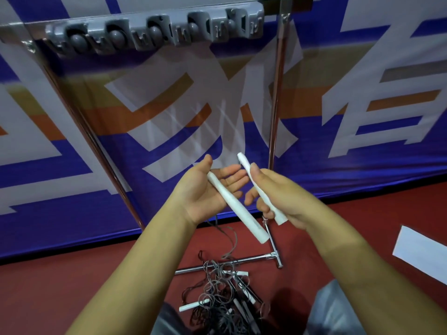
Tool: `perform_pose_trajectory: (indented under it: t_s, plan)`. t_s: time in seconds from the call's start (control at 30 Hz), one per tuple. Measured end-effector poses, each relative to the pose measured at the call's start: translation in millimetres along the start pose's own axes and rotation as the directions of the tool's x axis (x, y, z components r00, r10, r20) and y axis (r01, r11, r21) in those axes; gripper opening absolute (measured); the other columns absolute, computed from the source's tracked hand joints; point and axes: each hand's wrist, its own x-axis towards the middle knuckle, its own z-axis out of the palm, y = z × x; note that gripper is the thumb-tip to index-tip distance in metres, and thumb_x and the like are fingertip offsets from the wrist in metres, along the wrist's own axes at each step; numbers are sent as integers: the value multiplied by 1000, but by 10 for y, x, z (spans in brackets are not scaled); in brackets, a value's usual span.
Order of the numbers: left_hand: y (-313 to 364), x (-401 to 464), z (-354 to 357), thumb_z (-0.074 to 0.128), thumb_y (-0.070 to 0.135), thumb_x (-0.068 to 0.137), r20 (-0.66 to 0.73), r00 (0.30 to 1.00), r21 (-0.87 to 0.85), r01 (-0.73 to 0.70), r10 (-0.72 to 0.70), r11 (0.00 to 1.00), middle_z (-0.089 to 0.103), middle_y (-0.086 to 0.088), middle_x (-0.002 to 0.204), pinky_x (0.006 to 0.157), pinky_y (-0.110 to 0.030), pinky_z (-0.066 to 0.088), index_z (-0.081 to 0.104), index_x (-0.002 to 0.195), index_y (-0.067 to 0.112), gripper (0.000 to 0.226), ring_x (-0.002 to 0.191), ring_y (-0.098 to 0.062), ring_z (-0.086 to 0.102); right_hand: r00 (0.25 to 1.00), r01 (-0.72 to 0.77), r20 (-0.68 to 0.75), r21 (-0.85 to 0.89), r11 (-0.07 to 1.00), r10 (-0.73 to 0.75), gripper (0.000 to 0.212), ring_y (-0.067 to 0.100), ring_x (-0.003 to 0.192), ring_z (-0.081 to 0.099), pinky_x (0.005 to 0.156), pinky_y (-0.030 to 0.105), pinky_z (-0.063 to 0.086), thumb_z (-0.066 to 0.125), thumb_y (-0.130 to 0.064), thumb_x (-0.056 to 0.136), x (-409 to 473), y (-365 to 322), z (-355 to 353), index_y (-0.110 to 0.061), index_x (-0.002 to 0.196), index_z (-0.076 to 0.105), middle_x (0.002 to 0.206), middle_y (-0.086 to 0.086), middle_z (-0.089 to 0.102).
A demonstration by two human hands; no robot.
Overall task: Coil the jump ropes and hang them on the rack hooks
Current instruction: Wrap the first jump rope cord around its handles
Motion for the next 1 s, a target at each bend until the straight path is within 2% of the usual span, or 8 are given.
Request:
perform_pose_trajectory:
  t_s: [0.13,0.3,0.47,0.57,0.67,0.8,0.9,1.0]
  plan:
    - [7,-59,91,31,46,101,-13,1000,54,-24,24,998,58,-17,115,83,-45,48,57,112,-7,60,110,-27,57,986,119,-109,-48,992,-124,24,9,46,43,47,27,36,41,-42,99,-50,138,183,-26,101,59,80,-1,64]
    - [81,-102,104,38,38,100,12,1000,65,9,-10,998,58,-27,124,87,-47,45,58,111,-12,55,115,-36,55,968,237,-43,-180,955,-249,17,7,71,60,71,34,50,49,-34,98,-77,204,296,-24,101,62,84,-1,66]
    - [73,-67,128,43,30,99,30,999,231,-33,27,972,65,-15,121,103,-40,41,64,106,0,37,115,-24,59,951,-80,309,290,954,-14,28,25,83,69,71,46,58,57,-19,89,-136,128,247,-10,115,52,87,11,69]
    - [14,-27,180,43,34,99,52,996,345,-85,71,935,66,-12,120,98,-39,47,65,105,3,38,110,-23,62,904,-195,427,360,912,25,30,28,76,70,66,48,59,58,-24,80,-184,37,210,-11,108,53,81,18,69]
    - [-27,-8,212,42,42,97,69,991,451,-133,114,882,67,-11,118,92,-37,52,64,109,3,46,107,-24,65,898,-221,437,357,908,47,24,20,61,67,57,39,58,57,-25,79,-217,-27,173,-7,95,59,70,14,67]
    - [42,-102,140,33,69,78,116,991,700,-124,58,703,71,-17,106,90,-34,52,67,106,-2,84,99,-23,68,892,-185,452,398,899,-17,11,21,66,68,60,39,58,58,-12,84,-223,7,130,-3,89,58,76,15,68]
    - [185,-226,-14,32,70,81,54,972,829,-171,227,533,68,-19,69,73,-33,53,69,62,2,80,66,-22,66,887,-128,457,386,914,-69,18,18,64,65,59,33,55,55,-13,80,-235,38,76,-6,95,60,79,13,68]
    - [239,-213,-141,44,53,93,10,807,780,-376,591,500,59,-4,51,68,-29,47,54,44,17,62,55,-14,58,880,-79,456,418,905,-134,18,13,58,52,56,30,48,54,-11,81,-242,13,40,-8,98,61,73,8,60]
